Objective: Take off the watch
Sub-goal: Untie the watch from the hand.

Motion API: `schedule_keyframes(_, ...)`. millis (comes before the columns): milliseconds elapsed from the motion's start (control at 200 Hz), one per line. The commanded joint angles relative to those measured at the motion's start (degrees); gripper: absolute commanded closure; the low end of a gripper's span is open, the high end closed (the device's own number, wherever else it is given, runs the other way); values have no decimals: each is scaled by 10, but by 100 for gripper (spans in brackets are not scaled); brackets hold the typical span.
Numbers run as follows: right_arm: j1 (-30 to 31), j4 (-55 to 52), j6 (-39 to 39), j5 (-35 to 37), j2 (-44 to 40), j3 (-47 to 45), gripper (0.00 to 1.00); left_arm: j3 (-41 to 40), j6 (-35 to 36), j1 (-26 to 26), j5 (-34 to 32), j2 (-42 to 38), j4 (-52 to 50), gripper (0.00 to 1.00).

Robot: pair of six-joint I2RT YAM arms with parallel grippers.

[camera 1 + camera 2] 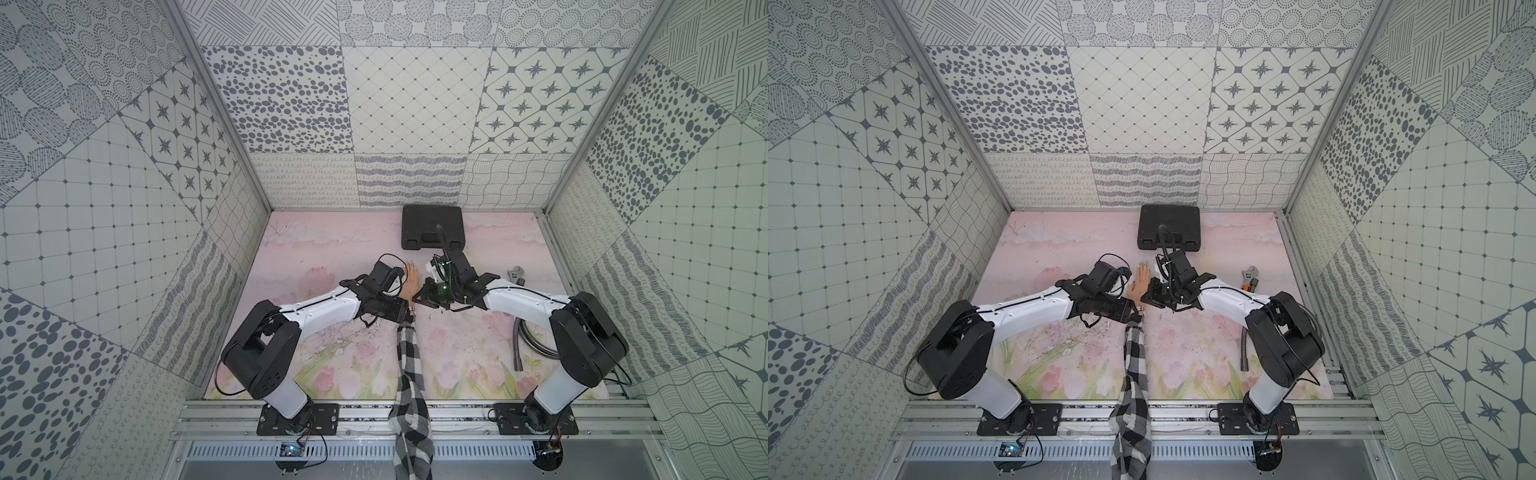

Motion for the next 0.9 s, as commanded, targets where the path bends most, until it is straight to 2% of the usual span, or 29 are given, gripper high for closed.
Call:
schedule_keyframes(0, -2, 30, 2, -6, 8, -5, 100, 20, 42, -4, 15, 18, 4, 43)
schedule_keyframes(265, -3, 34, 4, -8, 6, -9, 100, 29, 46, -4, 8, 35, 6, 49)
schedule_keyframes(445, -2, 35, 4, -10, 4, -11, 100, 19, 43, -5, -19, 26, 24, 51)
schedule_keyframes(570, -1, 38, 4, -13, 3, -13, 100, 32, 58, -4, -12, 31, 16, 48)
schedule_keyframes(715, -2, 46, -1, -26, 10, -13, 100, 54, 110, -4, 7, 41, -8, 42)
schedule_keyframes(890, -4, 54, -5, -39, 17, -17, 100, 58, 162, 2, -14, 23, -27, 36)
